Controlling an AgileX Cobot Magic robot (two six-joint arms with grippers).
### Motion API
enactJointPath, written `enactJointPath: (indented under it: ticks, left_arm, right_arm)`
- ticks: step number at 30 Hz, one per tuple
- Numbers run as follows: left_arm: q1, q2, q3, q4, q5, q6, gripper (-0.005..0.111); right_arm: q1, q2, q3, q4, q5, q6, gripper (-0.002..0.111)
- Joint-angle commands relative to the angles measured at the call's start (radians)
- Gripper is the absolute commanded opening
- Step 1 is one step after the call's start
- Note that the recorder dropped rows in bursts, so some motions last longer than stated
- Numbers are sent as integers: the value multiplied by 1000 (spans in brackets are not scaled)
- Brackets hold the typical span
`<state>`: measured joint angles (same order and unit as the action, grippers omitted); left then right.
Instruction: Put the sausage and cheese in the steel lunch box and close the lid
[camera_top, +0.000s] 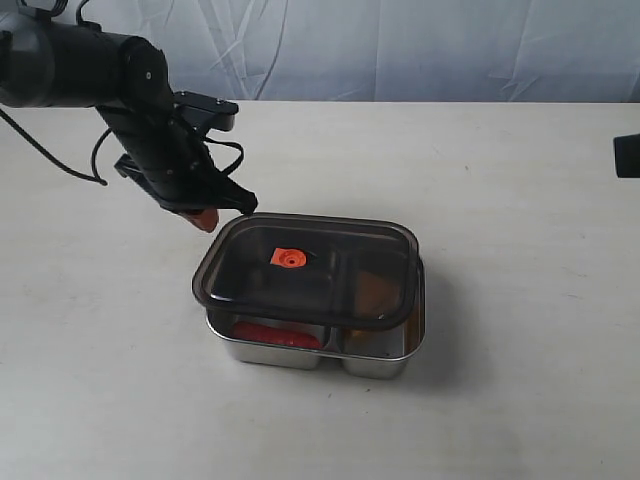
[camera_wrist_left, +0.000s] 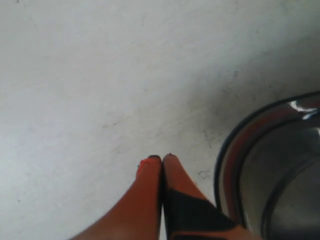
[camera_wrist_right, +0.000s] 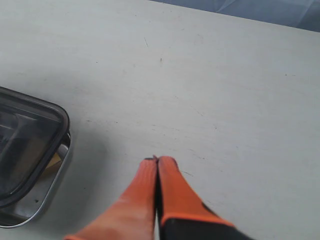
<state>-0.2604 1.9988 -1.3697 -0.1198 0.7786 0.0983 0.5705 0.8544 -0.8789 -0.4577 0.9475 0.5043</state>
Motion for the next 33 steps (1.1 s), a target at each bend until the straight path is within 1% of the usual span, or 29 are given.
enactJointPath:
  ticks: [1,11,33]
  left_arm:
    - [1,3,-5,-74,41,75,0]
    - [1,3,-5,-99,81,95,0]
    - [1,1,-5,-117,107,103,0]
  right_arm:
    - [0,0,6,-7,-8,-2,-1]
    - [0,0,6,-7,-8,-2,-1]
    - [0,0,6,-11,-8,-2,-1]
